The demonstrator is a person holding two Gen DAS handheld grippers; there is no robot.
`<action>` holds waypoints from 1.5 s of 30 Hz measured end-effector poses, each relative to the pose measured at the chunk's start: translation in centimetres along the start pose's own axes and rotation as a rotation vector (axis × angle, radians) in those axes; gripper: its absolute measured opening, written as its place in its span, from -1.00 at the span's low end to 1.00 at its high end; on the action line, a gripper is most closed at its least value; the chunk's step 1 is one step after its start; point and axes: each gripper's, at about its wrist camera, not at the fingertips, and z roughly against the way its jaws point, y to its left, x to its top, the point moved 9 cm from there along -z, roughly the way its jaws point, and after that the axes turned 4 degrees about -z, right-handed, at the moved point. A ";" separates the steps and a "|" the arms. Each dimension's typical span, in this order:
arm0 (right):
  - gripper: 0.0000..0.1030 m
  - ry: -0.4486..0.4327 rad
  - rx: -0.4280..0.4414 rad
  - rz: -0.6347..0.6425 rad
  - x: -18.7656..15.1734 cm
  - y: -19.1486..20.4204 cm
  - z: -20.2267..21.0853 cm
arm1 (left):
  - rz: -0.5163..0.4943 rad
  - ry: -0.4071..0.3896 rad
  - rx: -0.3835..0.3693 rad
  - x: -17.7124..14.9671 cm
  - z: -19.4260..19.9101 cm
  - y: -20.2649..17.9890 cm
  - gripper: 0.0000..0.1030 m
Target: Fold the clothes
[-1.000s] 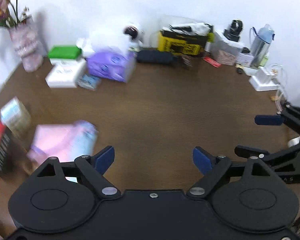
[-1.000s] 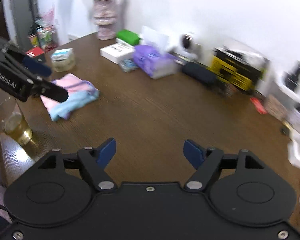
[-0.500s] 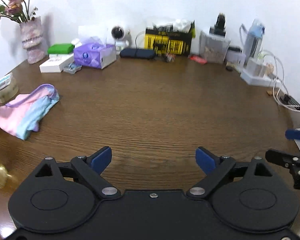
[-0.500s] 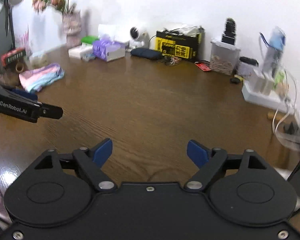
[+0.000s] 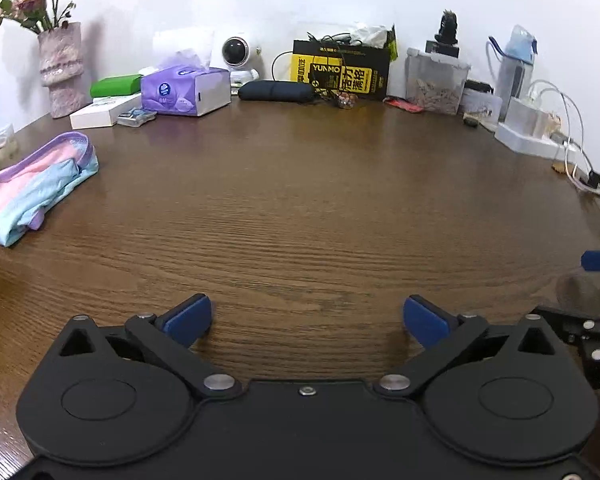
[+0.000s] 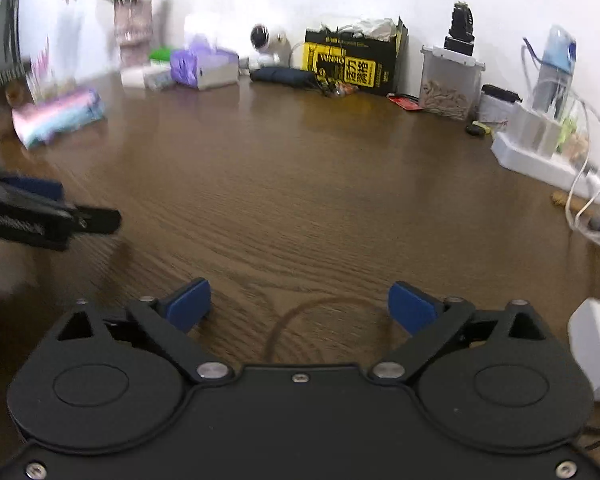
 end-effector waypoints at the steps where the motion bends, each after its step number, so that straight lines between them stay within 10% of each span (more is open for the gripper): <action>1: 0.98 -0.002 -0.006 0.005 0.0 0.1 0.0 | -0.018 0.002 -0.009 0.0 -0.1 -0.1 1.00; 45: 1.00 0.030 0.109 -0.013 -0.4 1.3 -1.2 | -0.062 0.006 -0.043 0.8 -1.6 -0.1 1.00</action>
